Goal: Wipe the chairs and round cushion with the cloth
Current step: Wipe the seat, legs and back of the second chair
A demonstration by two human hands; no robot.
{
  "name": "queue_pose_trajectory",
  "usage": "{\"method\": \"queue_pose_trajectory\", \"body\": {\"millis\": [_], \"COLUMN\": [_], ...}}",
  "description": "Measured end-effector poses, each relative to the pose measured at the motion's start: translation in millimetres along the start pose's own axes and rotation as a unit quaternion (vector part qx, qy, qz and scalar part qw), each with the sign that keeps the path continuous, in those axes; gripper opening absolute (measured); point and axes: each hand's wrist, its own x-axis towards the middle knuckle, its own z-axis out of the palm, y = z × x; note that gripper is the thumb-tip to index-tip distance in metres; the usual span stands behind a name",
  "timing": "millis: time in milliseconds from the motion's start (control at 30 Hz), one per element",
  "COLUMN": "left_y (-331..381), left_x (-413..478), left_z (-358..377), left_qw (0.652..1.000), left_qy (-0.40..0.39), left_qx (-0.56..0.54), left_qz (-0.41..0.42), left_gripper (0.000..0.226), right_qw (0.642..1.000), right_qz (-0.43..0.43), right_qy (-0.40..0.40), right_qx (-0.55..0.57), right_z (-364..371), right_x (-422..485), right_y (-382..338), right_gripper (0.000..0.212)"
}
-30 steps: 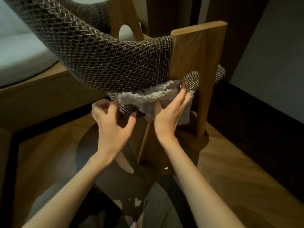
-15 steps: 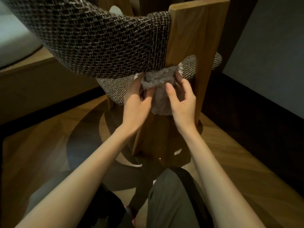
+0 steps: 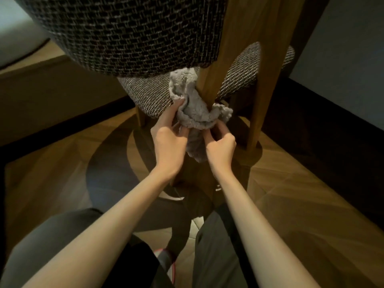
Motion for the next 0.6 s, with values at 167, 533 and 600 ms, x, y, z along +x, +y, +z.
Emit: {"method": "queue_pose_trajectory", "body": {"millis": [167,533,600], "left_y": [-6.9,35.5,32.5], "left_x": [-20.6,-5.5,10.4], "left_z": [-5.5,-48.2,-54.6], "left_qw": [0.989,0.98,0.984], "left_qy": [0.025,0.061,0.099], "left_qx": [0.143,0.183,0.148], "left_qz": [0.031,0.04,0.016], "left_gripper": [0.035,0.02,0.013], "right_qw": [0.999,0.97,0.972], "right_qz": [0.025,-0.18,-0.166], "right_qy": [-0.038,0.16,0.16], "right_qx": [-0.002,0.036,0.05], "right_z": [3.5,-7.1,-2.1], "right_x": [-7.4,-18.8,-8.1], "right_y": [15.7,-36.2,-49.7], "right_gripper": [0.036,0.031,0.028]}}
